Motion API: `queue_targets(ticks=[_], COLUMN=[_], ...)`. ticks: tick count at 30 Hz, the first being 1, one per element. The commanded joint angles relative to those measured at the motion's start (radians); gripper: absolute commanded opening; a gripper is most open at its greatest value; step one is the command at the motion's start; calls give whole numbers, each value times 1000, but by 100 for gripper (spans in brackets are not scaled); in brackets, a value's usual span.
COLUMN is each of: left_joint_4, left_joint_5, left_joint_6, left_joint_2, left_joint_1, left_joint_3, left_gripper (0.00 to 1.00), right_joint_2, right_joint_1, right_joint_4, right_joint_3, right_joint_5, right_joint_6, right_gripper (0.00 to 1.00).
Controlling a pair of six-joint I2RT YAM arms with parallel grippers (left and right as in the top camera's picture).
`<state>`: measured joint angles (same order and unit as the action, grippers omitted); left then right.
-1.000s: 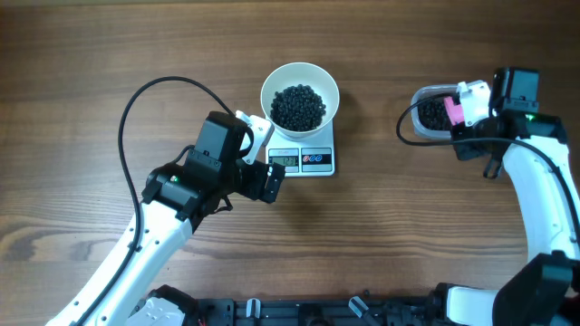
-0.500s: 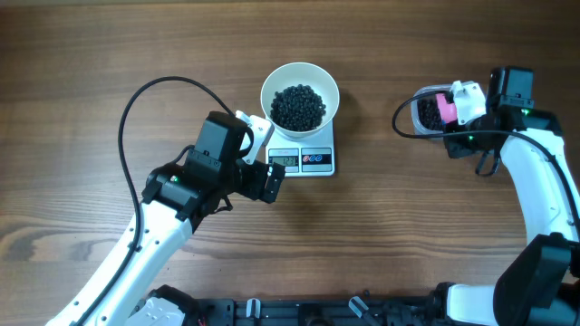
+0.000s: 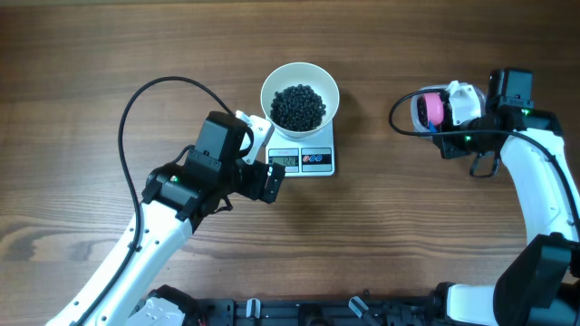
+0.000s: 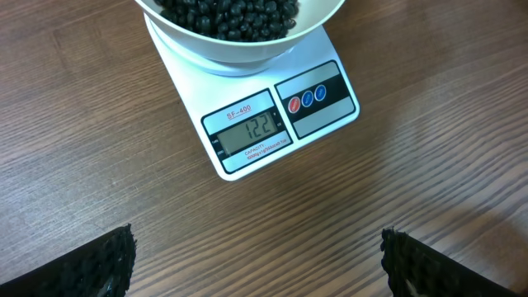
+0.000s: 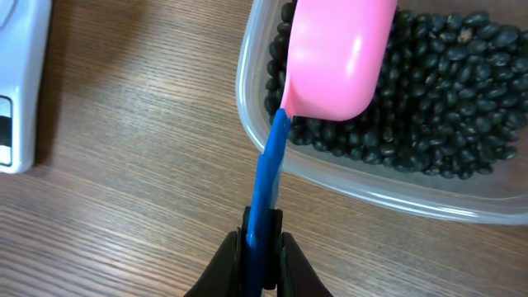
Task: Scoop item into bowl and weigh 150g on scale
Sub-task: 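Carry the empty scoop right and push it into the bean tub, then lift the filled pink scoop up out of the tub with the right gripper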
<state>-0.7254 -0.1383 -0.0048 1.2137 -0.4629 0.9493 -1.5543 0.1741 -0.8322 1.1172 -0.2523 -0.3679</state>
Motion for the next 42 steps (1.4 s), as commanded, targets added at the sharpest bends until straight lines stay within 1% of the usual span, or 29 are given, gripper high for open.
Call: queue_targets(ticks=[1, 6, 15, 20, 26, 34, 42], left_joint_4=[3, 3, 3, 3, 3, 3, 3], left_joint_5=[8, 9, 8, 8, 9, 9, 9], left_joint_6=[-3, -3, -3, -3, -3, -3, -3], left_joint_2=[4, 4, 4, 4, 4, 4, 4], left_joint_1=[-5, -5, -5, -5, -5, -5, -5], left_joint_3=[19, 19, 19, 19, 19, 19, 19], left_gripper=[100, 100, 100, 100, 100, 100, 100], right_joint_2=[-26, -26, -26, -26, -26, -26, -26], right_joint_1=[-3, 11, 132, 185, 241, 271, 276], right_joint_4=[-22, -29, -40, -44, -48, -47, -40], right_joint_3=[14, 14, 14, 6, -18, -18, -18], right_joint_5=[-90, -96, -302, -343, -454, -486, -482], right_joint_6=[6, 13, 8, 9, 10, 14, 66], right_gripper=[4, 4, 4, 4, 4, 4, 4])
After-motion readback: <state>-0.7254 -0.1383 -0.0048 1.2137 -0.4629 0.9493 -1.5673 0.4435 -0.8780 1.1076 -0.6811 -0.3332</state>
